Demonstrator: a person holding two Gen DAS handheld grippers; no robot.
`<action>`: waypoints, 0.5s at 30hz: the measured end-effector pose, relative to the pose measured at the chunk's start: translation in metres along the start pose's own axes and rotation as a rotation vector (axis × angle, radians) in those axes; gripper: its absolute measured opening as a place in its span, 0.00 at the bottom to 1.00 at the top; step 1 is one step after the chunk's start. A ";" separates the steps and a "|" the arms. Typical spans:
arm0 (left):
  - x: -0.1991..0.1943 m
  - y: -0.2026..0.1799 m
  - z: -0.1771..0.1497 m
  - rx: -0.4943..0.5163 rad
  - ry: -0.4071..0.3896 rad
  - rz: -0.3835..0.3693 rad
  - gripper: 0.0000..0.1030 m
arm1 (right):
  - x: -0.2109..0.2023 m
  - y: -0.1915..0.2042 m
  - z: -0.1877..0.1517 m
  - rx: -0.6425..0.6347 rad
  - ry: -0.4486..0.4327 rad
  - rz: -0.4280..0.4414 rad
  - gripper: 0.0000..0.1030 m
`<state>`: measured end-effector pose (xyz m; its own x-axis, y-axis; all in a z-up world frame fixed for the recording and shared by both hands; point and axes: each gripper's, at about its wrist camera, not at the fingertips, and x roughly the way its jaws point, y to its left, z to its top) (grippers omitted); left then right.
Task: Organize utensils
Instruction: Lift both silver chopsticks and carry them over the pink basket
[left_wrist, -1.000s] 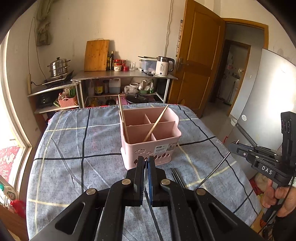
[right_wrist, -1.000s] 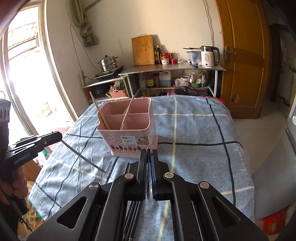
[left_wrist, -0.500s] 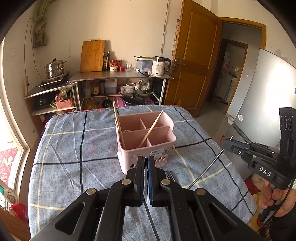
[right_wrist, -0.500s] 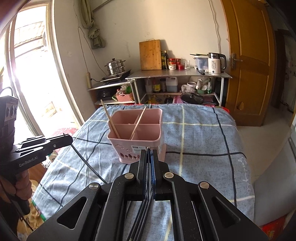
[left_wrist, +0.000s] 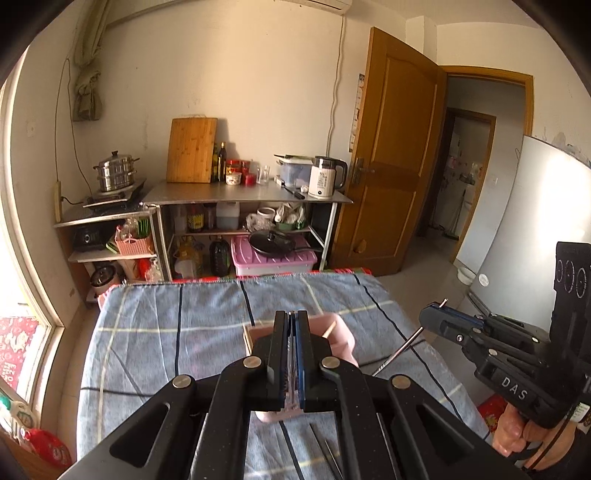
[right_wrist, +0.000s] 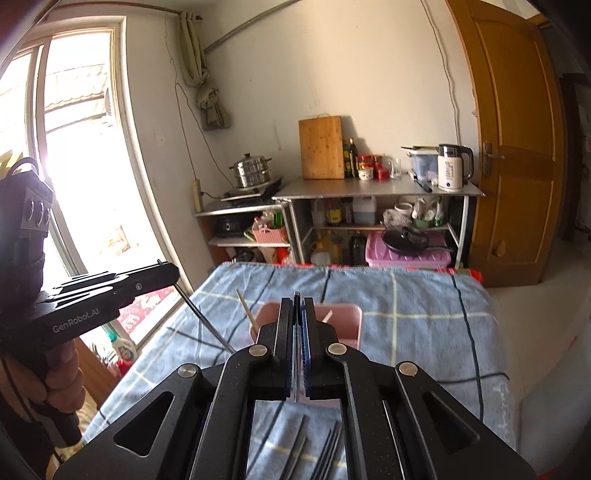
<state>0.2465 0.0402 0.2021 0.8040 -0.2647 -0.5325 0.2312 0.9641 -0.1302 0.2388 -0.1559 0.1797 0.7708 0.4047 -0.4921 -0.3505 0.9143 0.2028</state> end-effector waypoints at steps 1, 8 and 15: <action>0.003 0.001 0.004 0.002 -0.004 0.005 0.03 | 0.003 0.001 0.003 -0.002 -0.002 -0.001 0.04; 0.027 0.008 0.015 0.012 0.001 0.036 0.03 | 0.026 0.002 0.018 0.009 -0.015 0.002 0.04; 0.052 0.017 0.006 0.000 0.026 0.036 0.03 | 0.054 0.005 0.012 -0.004 0.012 0.004 0.04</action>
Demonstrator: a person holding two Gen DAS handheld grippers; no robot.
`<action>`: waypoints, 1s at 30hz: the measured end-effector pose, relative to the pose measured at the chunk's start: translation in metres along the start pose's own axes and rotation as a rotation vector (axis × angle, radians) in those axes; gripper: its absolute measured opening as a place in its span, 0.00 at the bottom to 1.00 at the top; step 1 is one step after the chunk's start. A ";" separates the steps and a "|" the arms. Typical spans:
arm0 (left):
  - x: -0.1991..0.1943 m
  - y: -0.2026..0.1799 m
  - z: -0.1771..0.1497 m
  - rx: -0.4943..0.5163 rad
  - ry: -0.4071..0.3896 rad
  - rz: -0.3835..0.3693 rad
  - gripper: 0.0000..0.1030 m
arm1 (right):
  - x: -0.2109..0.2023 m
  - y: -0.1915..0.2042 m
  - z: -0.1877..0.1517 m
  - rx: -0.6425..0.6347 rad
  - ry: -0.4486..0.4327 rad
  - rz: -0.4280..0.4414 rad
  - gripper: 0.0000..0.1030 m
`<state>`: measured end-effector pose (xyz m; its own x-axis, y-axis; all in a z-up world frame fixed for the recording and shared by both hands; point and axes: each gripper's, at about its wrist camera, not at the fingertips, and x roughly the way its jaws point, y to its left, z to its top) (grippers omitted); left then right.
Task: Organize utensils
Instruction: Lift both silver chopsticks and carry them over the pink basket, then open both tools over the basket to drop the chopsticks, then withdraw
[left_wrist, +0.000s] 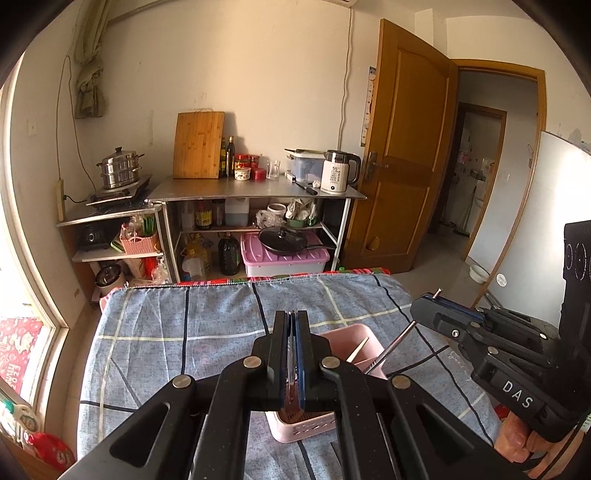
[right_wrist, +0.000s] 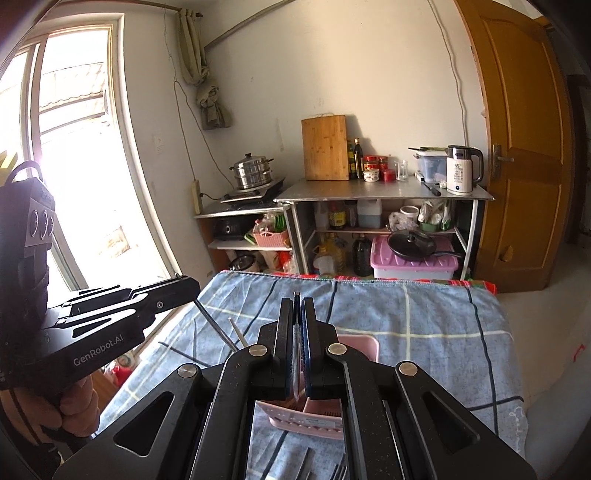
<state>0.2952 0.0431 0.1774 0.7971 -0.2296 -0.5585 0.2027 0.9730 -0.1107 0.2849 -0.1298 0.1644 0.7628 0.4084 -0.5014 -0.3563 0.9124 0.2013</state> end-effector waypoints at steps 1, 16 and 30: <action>0.004 0.001 -0.002 0.000 0.006 0.000 0.03 | 0.004 0.000 -0.002 -0.003 0.006 -0.004 0.04; 0.049 0.004 -0.042 0.023 0.085 0.007 0.03 | 0.045 -0.014 -0.037 0.010 0.106 -0.006 0.04; 0.020 0.005 -0.047 -0.006 0.040 -0.018 0.12 | 0.024 -0.024 -0.043 0.033 0.102 0.013 0.07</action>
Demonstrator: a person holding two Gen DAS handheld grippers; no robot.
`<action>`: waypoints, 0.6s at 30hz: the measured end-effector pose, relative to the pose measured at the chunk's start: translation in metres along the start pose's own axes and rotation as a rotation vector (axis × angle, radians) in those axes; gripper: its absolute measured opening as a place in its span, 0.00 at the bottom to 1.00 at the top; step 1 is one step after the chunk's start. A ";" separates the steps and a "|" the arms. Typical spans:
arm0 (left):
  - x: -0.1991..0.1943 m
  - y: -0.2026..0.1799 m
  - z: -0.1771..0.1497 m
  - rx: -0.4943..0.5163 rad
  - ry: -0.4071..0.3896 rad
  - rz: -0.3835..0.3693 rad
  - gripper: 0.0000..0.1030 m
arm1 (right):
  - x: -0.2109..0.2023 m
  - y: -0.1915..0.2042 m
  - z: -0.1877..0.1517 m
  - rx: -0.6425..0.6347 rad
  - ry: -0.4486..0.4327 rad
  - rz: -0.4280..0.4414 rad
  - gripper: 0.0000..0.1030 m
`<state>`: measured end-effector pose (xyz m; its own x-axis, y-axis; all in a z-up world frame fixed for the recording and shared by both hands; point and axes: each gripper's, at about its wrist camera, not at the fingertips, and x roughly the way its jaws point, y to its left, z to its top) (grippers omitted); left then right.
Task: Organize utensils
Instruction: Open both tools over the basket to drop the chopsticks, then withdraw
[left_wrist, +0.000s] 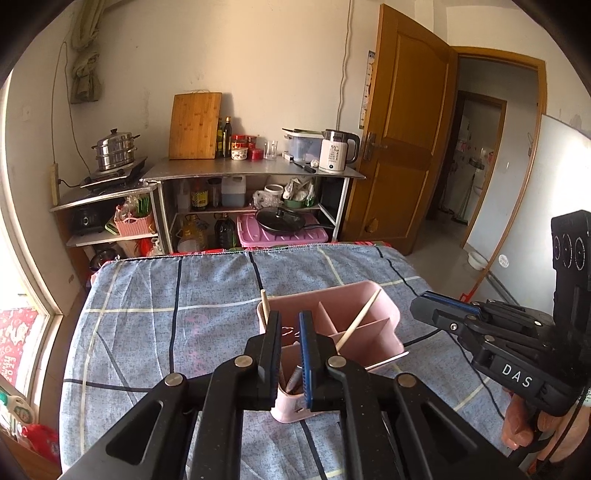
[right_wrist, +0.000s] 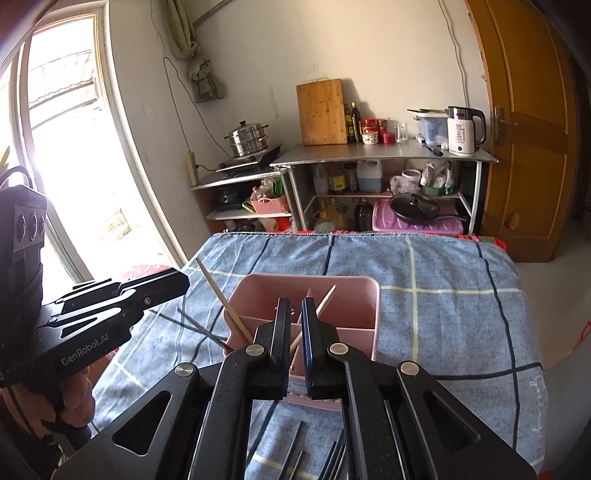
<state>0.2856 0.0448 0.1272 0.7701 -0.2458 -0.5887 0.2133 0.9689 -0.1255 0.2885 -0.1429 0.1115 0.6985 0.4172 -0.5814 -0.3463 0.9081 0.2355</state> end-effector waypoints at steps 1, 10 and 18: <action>-0.005 -0.001 -0.001 -0.002 -0.008 0.003 0.16 | -0.005 0.000 -0.001 -0.003 -0.007 -0.002 0.09; -0.061 -0.013 -0.032 -0.016 -0.085 0.019 0.43 | -0.058 0.000 -0.026 -0.014 -0.063 -0.020 0.10; -0.092 -0.026 -0.083 -0.056 -0.101 -0.014 0.45 | -0.100 0.003 -0.068 0.002 -0.087 -0.033 0.10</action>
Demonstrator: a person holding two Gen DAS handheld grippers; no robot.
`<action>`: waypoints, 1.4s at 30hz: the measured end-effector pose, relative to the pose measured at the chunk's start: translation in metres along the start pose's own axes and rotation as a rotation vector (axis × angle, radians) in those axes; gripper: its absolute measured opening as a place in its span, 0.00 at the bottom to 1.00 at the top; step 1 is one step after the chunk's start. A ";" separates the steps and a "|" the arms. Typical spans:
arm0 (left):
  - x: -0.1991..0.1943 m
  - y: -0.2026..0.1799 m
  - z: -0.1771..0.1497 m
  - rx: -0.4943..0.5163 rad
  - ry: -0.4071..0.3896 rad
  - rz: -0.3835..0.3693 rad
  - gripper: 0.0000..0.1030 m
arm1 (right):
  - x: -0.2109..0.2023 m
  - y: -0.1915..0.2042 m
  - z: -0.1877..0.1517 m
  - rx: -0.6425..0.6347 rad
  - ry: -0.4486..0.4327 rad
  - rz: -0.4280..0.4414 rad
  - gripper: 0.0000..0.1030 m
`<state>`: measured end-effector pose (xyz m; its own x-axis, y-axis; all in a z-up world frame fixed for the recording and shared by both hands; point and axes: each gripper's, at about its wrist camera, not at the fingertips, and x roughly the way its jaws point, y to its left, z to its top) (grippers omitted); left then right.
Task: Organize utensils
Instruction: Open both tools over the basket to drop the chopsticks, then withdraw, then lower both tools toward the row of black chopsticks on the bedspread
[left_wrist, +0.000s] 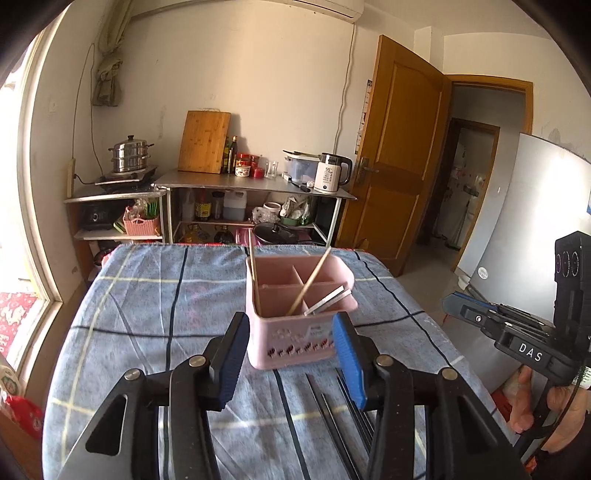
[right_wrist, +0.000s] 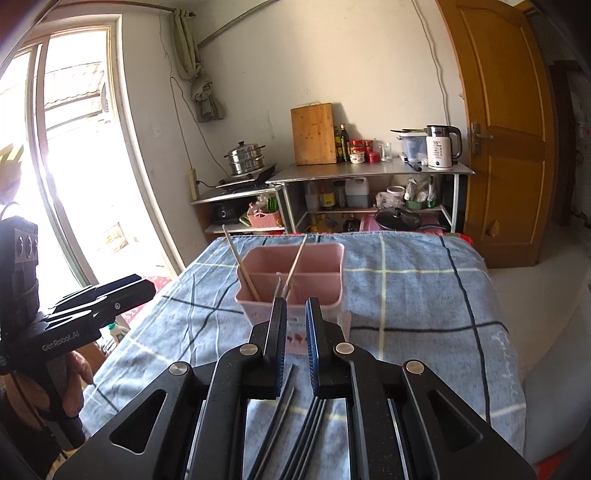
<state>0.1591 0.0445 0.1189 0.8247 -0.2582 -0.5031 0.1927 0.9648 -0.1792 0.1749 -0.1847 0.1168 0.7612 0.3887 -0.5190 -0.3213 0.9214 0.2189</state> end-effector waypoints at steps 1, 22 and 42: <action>-0.003 -0.002 -0.005 -0.002 -0.002 0.000 0.45 | -0.004 -0.002 -0.004 0.003 0.000 -0.001 0.10; -0.026 -0.029 -0.091 0.034 0.049 -0.002 0.45 | -0.032 -0.019 -0.089 0.100 0.097 -0.041 0.11; 0.040 -0.021 -0.108 0.016 0.176 -0.002 0.45 | 0.034 -0.024 -0.114 0.108 0.258 -0.028 0.11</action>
<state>0.1303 0.0088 0.0114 0.7188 -0.2632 -0.6434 0.2038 0.9647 -0.1670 0.1447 -0.1934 -0.0002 0.5960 0.3630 -0.7163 -0.2297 0.9318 0.2810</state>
